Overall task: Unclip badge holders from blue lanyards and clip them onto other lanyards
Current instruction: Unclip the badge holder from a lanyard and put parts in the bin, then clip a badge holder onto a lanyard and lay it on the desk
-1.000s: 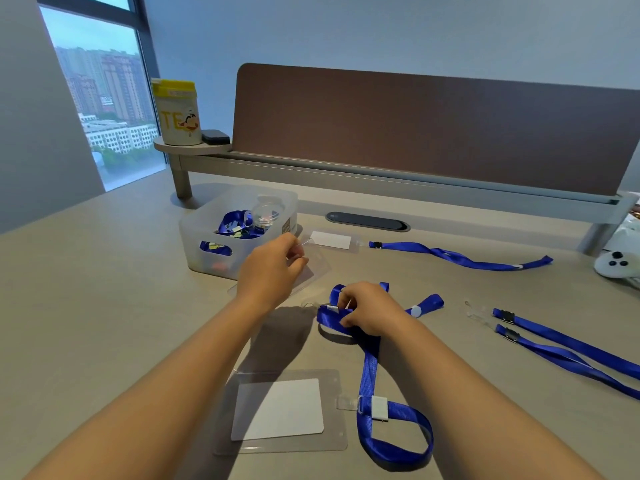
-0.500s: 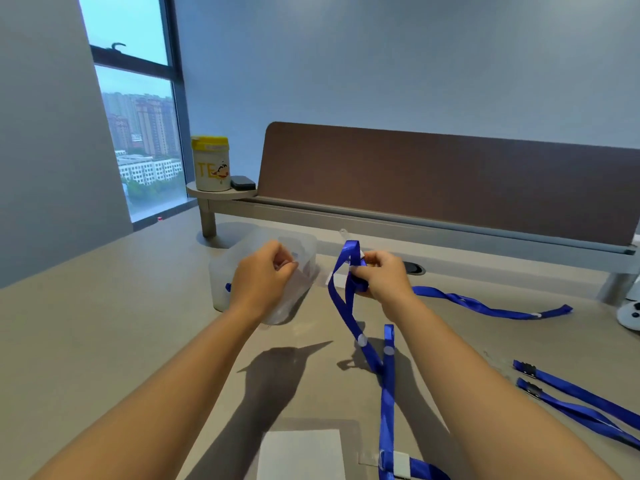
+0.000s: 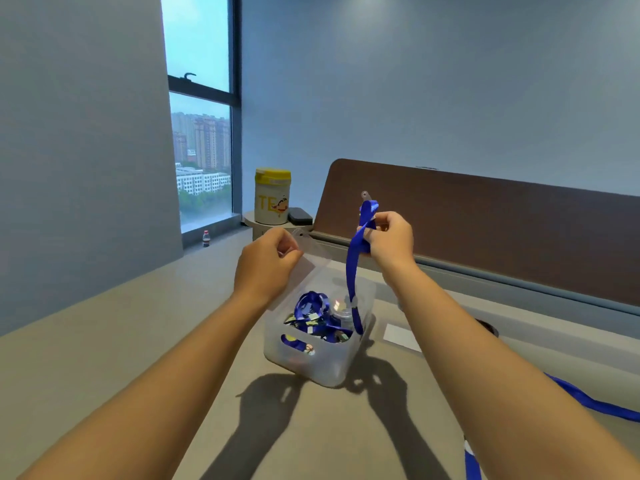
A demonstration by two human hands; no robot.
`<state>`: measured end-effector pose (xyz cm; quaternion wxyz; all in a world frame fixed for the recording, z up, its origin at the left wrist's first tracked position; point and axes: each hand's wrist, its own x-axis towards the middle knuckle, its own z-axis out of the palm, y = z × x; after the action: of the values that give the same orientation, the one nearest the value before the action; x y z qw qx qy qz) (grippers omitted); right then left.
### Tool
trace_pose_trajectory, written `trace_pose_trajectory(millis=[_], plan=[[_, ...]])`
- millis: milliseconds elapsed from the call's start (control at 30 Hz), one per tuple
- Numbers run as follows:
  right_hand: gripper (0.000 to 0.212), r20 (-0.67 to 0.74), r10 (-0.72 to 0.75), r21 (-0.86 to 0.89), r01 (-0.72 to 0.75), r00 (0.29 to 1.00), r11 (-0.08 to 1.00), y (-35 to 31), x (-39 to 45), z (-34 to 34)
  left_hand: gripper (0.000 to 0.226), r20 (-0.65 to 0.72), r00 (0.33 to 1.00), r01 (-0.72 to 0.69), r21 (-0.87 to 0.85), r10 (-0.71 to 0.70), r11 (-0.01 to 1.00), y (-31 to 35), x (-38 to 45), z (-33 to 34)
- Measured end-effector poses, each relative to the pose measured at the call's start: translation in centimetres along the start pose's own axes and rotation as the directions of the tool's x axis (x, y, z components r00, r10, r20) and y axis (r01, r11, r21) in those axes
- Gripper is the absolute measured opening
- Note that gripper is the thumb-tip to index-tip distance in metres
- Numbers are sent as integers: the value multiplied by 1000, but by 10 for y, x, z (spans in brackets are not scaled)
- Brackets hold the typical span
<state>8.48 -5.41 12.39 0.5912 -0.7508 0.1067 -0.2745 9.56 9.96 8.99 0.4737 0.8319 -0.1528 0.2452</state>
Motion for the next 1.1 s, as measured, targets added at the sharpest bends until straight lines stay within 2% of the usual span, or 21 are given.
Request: trace_pose_trajectory(millis=[100,167,267,367,567,733,1000,1100], plan=[[21,2,-24,-62,24,1000,998,15,14,23,7,-23,1000,15,-3,-15,1000,-14,12,-4],[17,58,8,-161,1,998,987,34,20,34,8,-29,999,28,12,-27,1000,-22,15,-4],[34,225,123,-422,-17,967,906,56,13,38,9,-18,999,33,37,-32,999,-26,15,-3],[43,257,139,-438,-13,956,899,62,0,25,10,-1,1000,16,43,-16,999,-23,8,0],[32,201,82,-357,-4,976,934,52,-44,-38,9,61,997,-44,-7,44,999,13,-32,16],[28,147,103,-357,-44,984,933,63,-96,-119,7,204,970,-109,-120,132,987,53,-92,50],[16,-114,212,-335,-238,971,912,105,-167,-243,8,356,898,-210,-166,257,963,113,-180,121],[22,-164,230,-351,-274,959,895,117,-180,-276,7,382,879,-220,-204,285,954,131,-194,143]])
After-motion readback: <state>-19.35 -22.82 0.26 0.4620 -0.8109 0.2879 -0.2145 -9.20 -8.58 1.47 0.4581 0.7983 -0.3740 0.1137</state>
